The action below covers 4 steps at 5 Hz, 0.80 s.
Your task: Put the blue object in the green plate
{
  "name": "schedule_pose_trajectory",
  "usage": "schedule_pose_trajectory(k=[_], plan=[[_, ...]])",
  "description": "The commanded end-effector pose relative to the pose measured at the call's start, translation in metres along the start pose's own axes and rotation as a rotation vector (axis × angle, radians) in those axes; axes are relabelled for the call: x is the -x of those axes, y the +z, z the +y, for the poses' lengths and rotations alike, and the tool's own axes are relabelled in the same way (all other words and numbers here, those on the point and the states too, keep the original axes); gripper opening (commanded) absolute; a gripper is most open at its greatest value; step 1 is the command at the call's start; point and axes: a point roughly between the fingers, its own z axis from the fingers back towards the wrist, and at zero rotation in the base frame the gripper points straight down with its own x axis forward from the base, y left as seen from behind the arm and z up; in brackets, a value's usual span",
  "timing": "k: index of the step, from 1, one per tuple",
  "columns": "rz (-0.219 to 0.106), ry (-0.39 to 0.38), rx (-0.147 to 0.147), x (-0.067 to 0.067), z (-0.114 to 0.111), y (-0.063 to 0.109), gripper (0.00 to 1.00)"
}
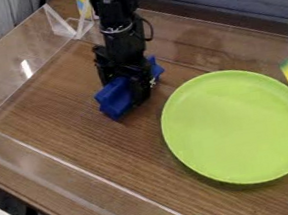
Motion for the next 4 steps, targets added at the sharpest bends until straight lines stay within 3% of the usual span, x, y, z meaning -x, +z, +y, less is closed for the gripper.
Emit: schedule_pose_trajectory(k=[1, 4], plan=[[-0.026, 0.017, -0.009, -0.0030, 0.0046, 0.0035, 0.00], [-0.033, 0.036, -0.004, -0.0044, 0.0030, 0.0031, 0.00]])
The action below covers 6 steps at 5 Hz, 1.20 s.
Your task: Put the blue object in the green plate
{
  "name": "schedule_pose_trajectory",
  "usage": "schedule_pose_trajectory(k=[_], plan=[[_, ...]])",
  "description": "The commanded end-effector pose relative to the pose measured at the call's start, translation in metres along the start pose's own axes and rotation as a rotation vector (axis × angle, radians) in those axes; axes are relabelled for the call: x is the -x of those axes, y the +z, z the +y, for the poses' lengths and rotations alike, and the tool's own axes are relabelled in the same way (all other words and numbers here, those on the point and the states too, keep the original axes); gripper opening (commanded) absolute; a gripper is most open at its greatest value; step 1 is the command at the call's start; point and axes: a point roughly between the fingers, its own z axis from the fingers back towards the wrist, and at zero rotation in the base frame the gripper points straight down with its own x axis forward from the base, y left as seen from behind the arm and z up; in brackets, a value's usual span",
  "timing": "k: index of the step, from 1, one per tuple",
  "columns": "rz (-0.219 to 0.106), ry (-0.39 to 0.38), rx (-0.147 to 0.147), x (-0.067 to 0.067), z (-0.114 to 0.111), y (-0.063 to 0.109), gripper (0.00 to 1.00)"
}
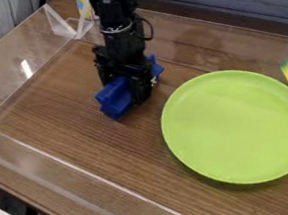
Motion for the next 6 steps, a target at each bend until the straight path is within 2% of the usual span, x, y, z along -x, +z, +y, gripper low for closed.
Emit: schedule_pose_trajectory(k=[1, 6], plan=[[-0.029, 0.018, -0.008, -0.0039, 0.0022, 0.0049, 0.00], [-0.037, 0.049, 0.004, -0.0053, -0.0027, 0.0121, 0.00]])
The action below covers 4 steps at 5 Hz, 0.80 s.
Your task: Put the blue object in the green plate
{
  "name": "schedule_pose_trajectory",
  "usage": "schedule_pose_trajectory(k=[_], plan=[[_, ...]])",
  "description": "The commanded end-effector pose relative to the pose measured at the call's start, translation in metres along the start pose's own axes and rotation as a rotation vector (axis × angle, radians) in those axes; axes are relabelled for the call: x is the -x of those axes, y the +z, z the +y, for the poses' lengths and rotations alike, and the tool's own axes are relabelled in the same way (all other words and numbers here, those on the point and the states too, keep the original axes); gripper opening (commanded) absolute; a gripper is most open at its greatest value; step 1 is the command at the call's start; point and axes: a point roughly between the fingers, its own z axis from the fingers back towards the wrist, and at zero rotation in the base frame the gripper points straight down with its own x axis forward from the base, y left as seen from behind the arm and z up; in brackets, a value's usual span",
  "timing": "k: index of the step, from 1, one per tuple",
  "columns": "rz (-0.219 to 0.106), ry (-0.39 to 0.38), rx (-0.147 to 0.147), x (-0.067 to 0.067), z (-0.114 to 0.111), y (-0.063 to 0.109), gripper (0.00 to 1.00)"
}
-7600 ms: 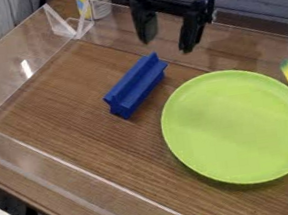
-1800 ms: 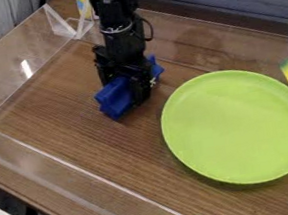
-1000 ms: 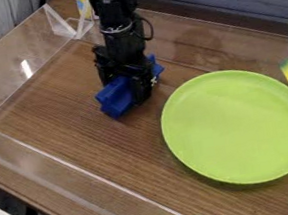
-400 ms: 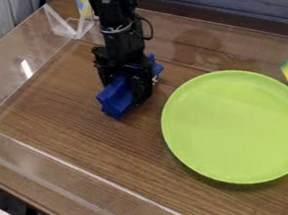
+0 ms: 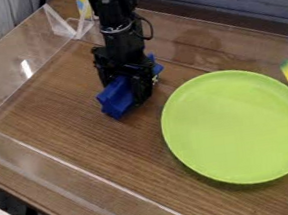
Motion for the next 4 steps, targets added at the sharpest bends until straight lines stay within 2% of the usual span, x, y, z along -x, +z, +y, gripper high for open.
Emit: schedule_pose_trajectory(k=[1, 4], plan=[[-0.038, 0.011, -0.011, -0.0047, -0.0011, 0.0131, 0.00], [-0.038, 0.029, -0.003, -0.0051, -0.0040, 0.0170, 0.00]])
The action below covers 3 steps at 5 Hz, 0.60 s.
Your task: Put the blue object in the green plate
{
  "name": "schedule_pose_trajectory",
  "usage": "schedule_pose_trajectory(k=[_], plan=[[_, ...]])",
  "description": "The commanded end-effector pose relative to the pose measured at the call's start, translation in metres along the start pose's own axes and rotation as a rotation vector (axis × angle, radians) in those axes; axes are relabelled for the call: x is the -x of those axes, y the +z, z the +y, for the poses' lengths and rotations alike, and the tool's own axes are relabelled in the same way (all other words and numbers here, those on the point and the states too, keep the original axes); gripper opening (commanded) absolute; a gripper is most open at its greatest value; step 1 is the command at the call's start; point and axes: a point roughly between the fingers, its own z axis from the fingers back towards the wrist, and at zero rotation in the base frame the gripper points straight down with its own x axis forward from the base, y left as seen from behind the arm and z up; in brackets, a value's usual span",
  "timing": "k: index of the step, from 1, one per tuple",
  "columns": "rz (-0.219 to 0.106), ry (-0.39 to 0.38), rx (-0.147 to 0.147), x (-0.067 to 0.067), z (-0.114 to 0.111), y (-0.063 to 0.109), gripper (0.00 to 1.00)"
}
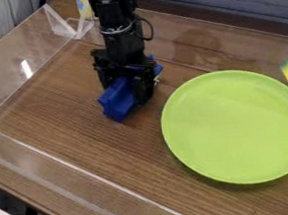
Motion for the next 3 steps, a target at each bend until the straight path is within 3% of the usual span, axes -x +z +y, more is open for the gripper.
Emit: schedule_pose_trajectory(k=[1, 3], plan=[[-0.055, -0.007, -0.015, -0.0073, -0.0026, 0.0188, 0.00], [-0.057, 0.004, -0.009, -0.0072, -0.0054, 0.0247, 0.00]])
